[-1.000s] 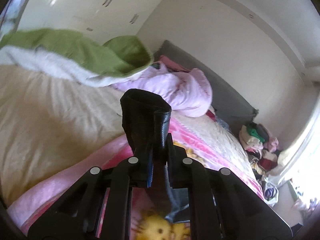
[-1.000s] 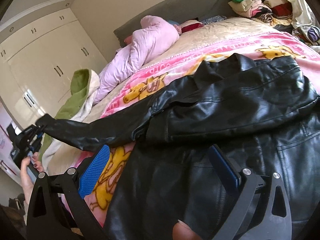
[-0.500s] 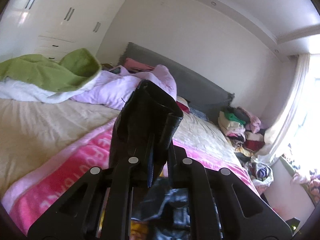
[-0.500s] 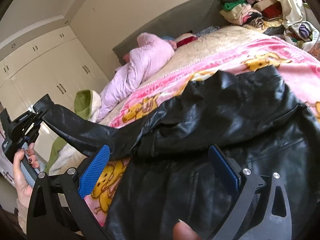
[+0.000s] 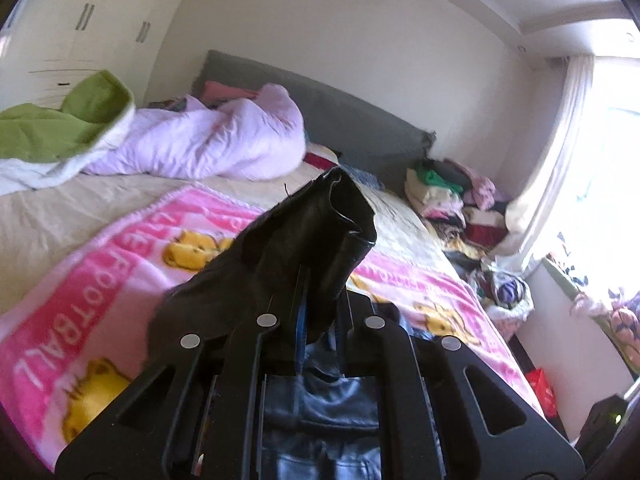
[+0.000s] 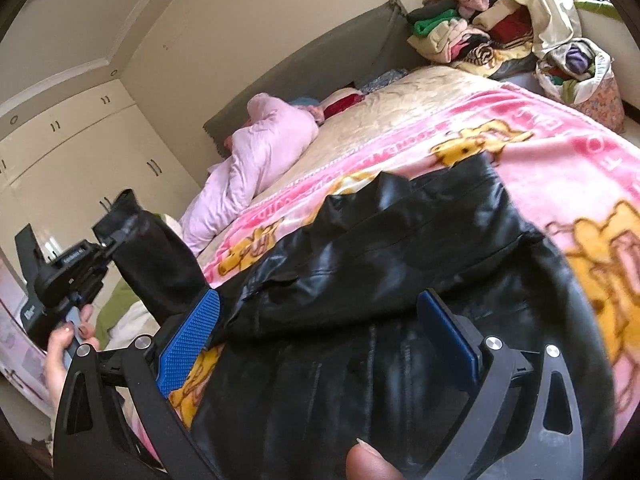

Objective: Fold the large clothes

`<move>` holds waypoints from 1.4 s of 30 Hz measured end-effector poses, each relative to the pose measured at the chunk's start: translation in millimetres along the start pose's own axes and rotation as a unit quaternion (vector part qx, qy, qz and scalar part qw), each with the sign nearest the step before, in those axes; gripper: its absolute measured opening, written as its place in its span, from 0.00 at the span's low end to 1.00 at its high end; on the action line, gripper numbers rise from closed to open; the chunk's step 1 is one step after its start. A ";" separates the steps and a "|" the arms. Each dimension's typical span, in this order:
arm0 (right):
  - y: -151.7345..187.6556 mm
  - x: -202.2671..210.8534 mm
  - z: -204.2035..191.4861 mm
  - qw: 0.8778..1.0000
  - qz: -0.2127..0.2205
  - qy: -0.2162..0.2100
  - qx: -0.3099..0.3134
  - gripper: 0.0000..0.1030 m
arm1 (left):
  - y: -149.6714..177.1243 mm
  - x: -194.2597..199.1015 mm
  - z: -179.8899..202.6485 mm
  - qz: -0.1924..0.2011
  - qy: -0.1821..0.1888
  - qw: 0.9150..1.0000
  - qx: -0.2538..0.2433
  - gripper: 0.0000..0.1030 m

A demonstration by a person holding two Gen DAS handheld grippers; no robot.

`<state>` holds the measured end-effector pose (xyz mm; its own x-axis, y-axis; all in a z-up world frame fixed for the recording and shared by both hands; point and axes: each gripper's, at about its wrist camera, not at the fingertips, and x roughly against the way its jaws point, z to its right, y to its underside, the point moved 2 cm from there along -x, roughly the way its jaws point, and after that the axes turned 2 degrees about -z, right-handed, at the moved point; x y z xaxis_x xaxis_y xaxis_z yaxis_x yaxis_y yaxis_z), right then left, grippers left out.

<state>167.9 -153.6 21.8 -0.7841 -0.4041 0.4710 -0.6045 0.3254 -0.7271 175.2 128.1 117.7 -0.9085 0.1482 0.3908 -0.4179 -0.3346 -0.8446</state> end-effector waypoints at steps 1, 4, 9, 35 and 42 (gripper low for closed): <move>-1.2 2.1 2.2 1.000 0.001 0.003 0.000 0.96 | 3.6 -2.0 4.2 -0.003 0.002 1.000 -0.004 0.05; -3.6 6.9 4.6 1.000 0.004 0.014 0.007 0.96 | 12.7 -7.0 17.6 -0.012 0.009 1.000 -0.021 0.05; -5.7 17.8 9.9 0.999 0.016 0.029 0.008 0.96 | 24.0 -14.0 34.5 -0.023 0.028 0.998 -0.045 0.05; -6.0 17.5 51.6 0.993 0.015 0.074 -0.094 0.96 | 129.0 -88.8 82.5 -0.184 0.102 0.966 -0.151 0.19; -19.5 2.4 61.0 0.993 -0.003 0.073 -0.096 0.96 | 149.4 -91.2 94.5 -0.216 0.145 0.951 -0.167 0.65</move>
<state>186.4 -213.1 6.6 -0.7835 -0.2824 0.5534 -0.6142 0.4863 -0.6214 196.1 -23.3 -9.6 -0.5943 0.4717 0.6514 -0.6874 0.1226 -0.7159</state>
